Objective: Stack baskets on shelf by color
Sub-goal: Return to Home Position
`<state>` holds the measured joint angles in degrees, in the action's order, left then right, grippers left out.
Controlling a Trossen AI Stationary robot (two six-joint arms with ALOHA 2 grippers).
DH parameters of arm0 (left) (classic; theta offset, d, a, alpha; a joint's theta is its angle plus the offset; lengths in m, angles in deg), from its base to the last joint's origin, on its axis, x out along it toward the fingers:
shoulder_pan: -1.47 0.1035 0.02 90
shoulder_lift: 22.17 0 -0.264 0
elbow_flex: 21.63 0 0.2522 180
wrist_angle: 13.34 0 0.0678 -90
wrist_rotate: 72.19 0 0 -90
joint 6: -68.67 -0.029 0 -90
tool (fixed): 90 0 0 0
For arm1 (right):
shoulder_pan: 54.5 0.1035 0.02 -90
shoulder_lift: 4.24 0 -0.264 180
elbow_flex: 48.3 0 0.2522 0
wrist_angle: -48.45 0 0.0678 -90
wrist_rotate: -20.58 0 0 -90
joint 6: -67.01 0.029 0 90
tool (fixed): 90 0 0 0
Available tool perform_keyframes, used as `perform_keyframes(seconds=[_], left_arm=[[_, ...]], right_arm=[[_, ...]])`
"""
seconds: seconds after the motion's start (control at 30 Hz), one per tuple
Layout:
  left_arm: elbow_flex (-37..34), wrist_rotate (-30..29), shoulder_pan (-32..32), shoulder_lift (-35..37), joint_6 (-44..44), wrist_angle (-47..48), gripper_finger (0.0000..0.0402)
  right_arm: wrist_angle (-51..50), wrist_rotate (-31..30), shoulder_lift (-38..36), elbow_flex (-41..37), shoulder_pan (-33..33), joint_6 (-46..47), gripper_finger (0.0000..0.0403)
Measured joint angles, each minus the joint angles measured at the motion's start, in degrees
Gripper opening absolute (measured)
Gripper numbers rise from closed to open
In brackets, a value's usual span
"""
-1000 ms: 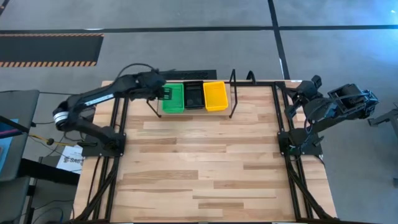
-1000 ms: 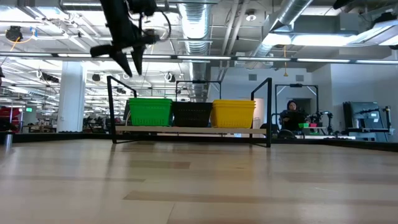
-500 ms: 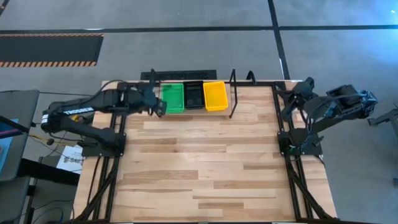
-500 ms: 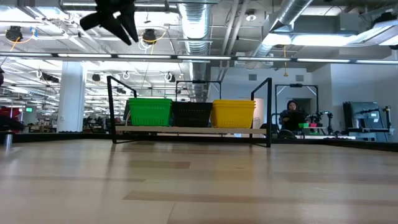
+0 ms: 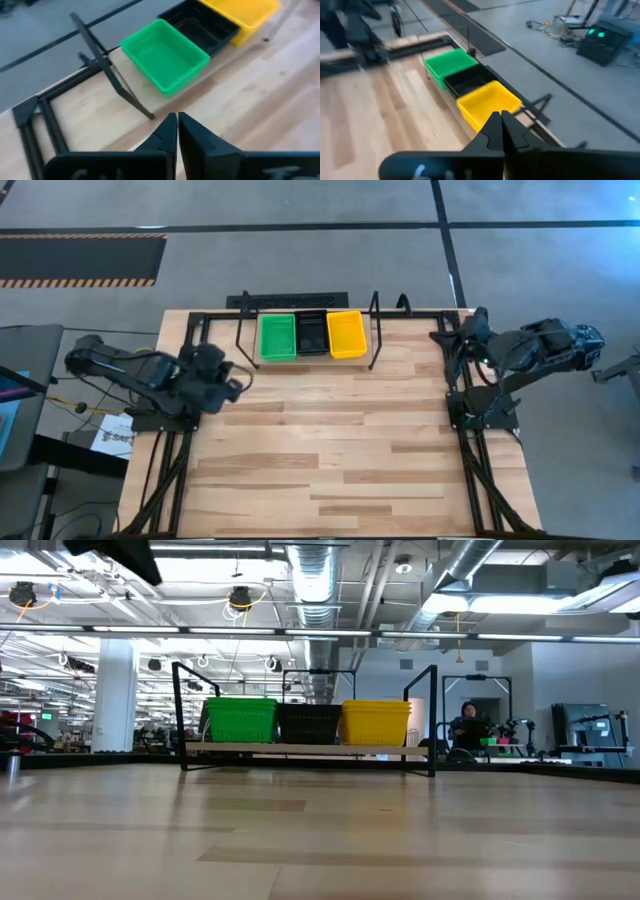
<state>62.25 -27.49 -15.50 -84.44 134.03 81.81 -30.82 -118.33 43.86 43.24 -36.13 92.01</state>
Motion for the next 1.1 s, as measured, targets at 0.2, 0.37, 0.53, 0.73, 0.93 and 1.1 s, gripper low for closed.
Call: perform_keyframes(seconds=[0.2,0.37,0.53,0.73,0.93,1.1], left_arm=[[-7.31,-1.77,-8.18,9.25,-3.77,-9.24,0.0],[-18.93,1.78,-10.14,19.62,-16.78,-27.86,0.0],[-31.11,8.99,-9.78,30.04,-24.28,-43.42,0.0],[-39.66,10.58,-8.26,39.23,-29.38,-51.97,0.0],[-41.11,11.91,-4.72,43.49,-39.76,-56.1,0.0],[-41.09,15.43,-0.08,45.52,-48.93,-59.25,0.0]], right_arm=[[10.98,12.39,-3.3,-0.68,2.32,-3.55,0.0001],[28.5,25.21,-4.84,-8.03,6.63,-10.25,0.0001],[42.42,25.79,-6.52,-17.94,10.41,-11.58,0.0],[59.8,24.52,-8.56,-30.09,12.36,-12.93,0.0],[76.93,24.22,-10.08,-41.57,12.54,-16.12,0.0],[83.99,24.44,-12.13,-46.88,10.74,-16.57,0.0]])
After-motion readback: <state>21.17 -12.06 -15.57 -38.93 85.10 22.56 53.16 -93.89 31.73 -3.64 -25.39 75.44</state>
